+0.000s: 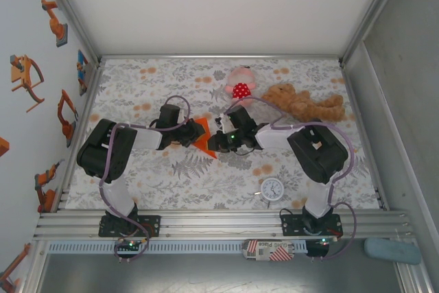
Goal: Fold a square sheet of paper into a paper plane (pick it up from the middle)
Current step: Fourth fold the wing at the center of the table.
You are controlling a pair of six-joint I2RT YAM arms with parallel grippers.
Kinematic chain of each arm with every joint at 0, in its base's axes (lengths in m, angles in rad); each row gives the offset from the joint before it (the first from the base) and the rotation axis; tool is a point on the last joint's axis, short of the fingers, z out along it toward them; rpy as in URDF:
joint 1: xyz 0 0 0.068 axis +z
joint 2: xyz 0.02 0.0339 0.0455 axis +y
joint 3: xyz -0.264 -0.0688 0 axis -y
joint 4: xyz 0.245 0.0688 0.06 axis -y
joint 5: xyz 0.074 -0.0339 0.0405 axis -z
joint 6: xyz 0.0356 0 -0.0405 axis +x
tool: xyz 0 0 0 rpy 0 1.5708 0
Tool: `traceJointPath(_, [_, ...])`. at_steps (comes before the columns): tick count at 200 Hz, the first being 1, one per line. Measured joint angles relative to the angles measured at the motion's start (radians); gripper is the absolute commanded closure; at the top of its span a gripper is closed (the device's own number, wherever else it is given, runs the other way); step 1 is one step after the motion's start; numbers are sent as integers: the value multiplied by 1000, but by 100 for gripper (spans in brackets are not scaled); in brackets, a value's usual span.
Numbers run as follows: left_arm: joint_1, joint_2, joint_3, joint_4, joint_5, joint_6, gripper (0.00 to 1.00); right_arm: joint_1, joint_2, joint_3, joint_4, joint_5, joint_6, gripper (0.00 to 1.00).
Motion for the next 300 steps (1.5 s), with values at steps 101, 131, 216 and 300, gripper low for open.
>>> traceJointPath(101, [0, 13, 0, -10, 0, 0, 89, 0, 37, 5, -31, -3, -13, 85])
traceJointPath(131, [0, 13, 0, -11, 0, 0, 89, 0, 48, 5, -31, -2, -13, 85])
traceJointPath(216, [0, 17, 0, -14, 0, 0, 89, 0, 71, 10, -32, -3, -23, 85])
traceJointPath(300, [8, 26, 11, -22, 11, 1, 89, 0, 74, 29, -82, 10, -53, 86])
